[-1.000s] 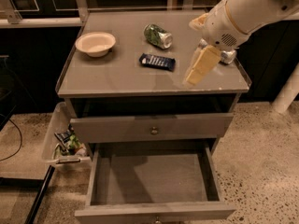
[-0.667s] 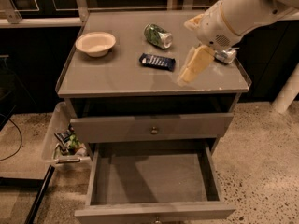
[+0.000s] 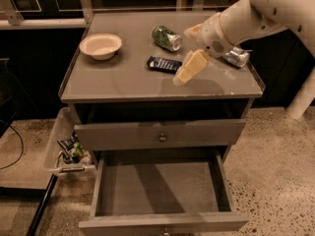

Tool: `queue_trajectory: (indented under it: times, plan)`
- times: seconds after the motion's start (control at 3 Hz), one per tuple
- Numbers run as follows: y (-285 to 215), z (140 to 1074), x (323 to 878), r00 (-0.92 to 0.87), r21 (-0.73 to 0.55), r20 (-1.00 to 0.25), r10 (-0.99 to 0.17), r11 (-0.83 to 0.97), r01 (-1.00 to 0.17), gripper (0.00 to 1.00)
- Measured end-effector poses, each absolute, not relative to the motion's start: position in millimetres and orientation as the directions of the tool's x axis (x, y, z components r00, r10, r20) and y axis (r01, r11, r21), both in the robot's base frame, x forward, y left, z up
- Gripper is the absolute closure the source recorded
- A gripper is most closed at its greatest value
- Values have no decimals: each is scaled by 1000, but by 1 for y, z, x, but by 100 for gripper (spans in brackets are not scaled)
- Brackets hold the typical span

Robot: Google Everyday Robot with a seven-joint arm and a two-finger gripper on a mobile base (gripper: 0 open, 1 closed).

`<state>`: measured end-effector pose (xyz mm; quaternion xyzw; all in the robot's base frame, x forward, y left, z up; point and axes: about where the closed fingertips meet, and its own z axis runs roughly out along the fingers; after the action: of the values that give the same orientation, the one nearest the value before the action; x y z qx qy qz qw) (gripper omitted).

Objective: Place rxbar blueberry into middle drawer

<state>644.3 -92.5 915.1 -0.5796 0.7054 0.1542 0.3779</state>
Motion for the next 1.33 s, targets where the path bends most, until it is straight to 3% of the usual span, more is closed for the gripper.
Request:
queue_trajectory:
  times: [1.33]
  plan:
    - [-69, 862, 710, -110, -146, -738, -665, 317, -937, 0]
